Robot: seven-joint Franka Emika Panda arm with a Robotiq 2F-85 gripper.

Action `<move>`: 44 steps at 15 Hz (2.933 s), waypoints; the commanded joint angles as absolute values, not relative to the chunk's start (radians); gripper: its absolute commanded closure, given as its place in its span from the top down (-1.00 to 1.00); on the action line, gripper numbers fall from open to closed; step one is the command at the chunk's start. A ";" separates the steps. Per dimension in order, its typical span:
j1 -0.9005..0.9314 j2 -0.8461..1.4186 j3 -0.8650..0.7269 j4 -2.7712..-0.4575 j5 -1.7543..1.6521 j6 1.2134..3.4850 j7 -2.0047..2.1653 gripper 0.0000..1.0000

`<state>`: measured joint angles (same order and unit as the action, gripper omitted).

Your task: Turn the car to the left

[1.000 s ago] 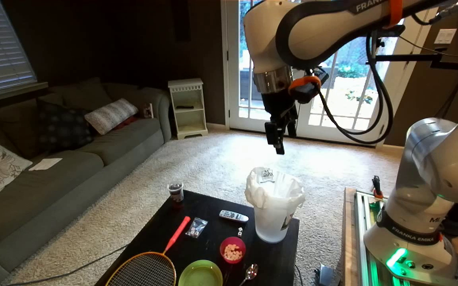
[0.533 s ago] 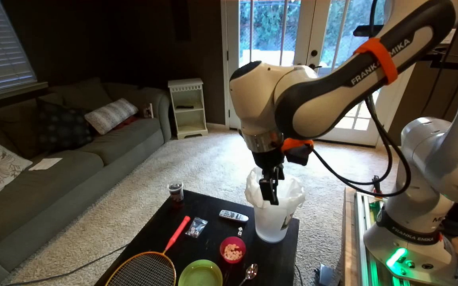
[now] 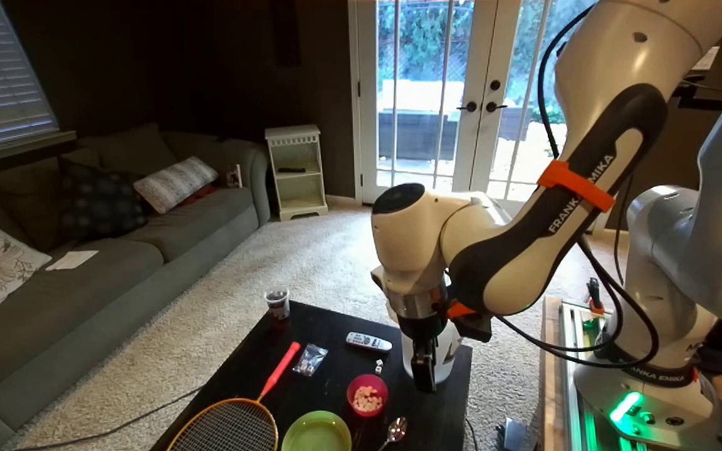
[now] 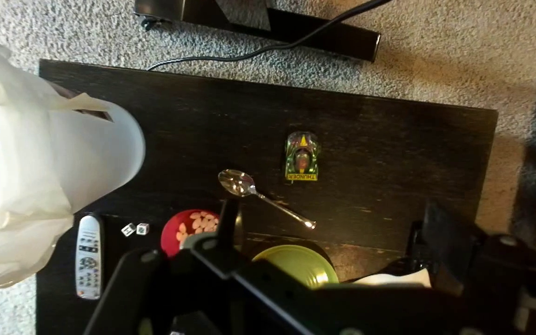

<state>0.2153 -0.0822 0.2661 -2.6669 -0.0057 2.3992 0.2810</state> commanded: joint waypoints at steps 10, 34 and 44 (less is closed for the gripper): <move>0.240 0.121 0.260 -2.660 0.011 2.578 0.164 1.00; 0.365 1.106 0.074 -2.168 -0.081 3.148 0.121 1.00; 0.358 1.184 0.056 -2.114 -0.051 3.149 0.127 1.00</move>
